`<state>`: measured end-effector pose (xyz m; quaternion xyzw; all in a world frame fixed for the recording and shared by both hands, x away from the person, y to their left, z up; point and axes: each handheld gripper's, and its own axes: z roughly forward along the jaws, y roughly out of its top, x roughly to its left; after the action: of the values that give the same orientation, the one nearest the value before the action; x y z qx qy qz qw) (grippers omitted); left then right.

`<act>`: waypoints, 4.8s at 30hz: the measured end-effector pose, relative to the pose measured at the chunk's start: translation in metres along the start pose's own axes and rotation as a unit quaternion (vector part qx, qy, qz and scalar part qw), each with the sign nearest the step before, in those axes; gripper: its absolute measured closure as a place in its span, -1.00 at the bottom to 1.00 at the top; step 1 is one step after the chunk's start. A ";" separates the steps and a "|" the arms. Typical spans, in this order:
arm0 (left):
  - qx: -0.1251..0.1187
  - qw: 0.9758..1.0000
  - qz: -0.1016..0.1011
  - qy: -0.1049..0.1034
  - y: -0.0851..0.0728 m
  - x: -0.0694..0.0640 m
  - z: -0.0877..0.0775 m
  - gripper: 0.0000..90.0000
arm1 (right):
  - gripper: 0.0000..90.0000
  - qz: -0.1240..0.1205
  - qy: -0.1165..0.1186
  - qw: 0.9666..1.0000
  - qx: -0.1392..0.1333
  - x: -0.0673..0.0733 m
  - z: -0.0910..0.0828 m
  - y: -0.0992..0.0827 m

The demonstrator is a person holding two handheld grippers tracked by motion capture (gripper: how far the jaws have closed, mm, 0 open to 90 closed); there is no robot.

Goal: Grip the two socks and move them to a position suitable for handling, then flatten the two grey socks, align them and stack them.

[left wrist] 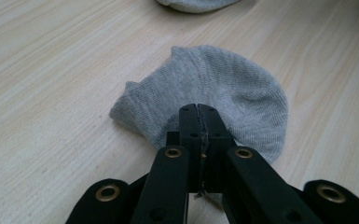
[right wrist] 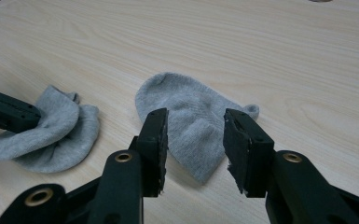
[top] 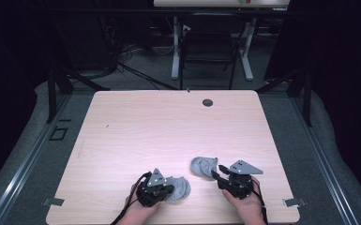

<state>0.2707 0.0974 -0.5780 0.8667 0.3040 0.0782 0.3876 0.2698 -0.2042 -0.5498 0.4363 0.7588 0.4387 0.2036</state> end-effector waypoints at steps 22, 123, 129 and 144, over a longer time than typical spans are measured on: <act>-0.010 1.000 -0.026 0.001 -0.013 0.002 -0.021 0.94 | 0.93 0.007 -0.009 0.999 0.032 -0.011 0.012 0.010; -0.040 0.999 -0.024 -0.005 0.012 -0.015 -0.017 0.57 | 0.65 -0.034 0.053 0.998 0.032 0.026 0.020 0.011; -0.035 0.999 -0.018 -0.011 0.016 -0.026 -0.009 0.56 | 0.65 -0.033 0.055 0.997 0.032 0.027 0.020 0.011; -0.008 1.000 -0.007 0.011 0.008 -0.034 0.007 0.58 | 0.64 -0.037 0.061 0.997 0.033 0.030 0.022 0.010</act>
<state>0.2495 0.0688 -0.5742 0.8605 0.3138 0.0875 0.3918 0.2740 -0.1660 -0.5510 0.3873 0.7990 0.4317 0.1587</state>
